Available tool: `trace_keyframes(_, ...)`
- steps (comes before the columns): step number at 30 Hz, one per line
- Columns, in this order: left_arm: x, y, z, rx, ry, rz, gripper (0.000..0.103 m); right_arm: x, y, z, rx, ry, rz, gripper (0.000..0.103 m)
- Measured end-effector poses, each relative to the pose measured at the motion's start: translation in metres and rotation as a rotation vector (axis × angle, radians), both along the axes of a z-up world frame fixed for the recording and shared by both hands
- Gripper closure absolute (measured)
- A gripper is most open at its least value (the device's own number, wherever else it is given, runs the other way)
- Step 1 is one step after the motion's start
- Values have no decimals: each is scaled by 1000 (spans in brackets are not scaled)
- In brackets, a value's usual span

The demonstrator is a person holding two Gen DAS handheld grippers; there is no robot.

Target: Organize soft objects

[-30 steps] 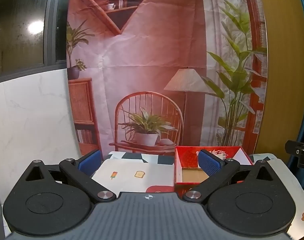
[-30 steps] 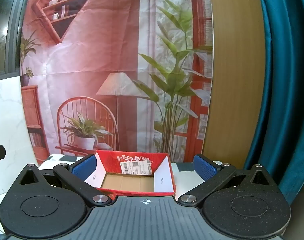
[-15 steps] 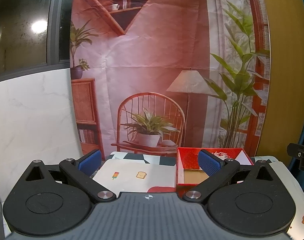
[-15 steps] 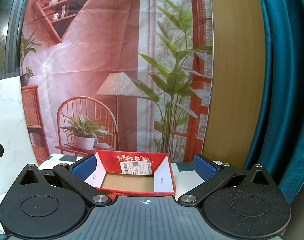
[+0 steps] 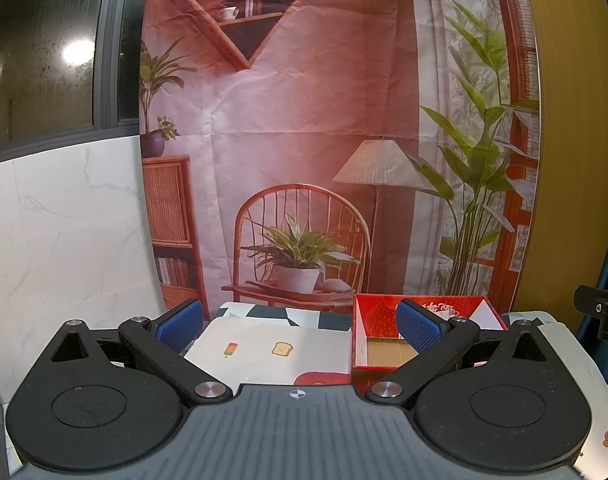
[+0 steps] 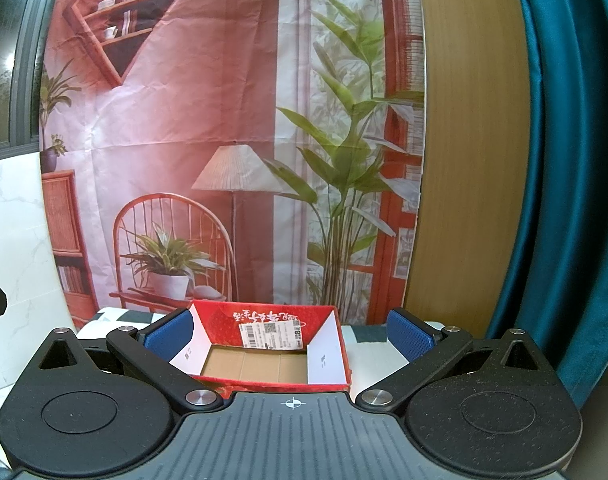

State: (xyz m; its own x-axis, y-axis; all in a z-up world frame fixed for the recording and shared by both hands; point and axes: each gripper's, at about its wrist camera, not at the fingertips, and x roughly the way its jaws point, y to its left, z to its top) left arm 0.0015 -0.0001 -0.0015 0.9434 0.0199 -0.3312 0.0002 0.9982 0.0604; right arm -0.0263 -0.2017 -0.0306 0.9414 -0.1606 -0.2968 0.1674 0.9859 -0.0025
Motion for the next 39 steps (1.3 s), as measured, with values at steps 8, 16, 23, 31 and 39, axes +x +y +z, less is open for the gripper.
trace_keyframes(8, 0, 0, 0, 0, 0, -1, 0, 0, 0, 0, 0, 0, 0, 0)
trace_keyframes(16, 0, 1, 0, 0, 0, -1, 0, -1, 0, 0, 0, 0, 0, 0)
trace_keyframes(23, 0, 1, 0, -2, 0, -1, 0, -1, 0, -1, 0, 1, 0, 0)
trace_keyframes(31, 0, 1, 0, -2, 1, -1, 0, -1, 0, 0, 1, -1, 0, 0)
trace_keyframes(39, 0, 1, 0, -3, 0, -1, 0, -5, 4, 1, 0, -1, -1, 0)
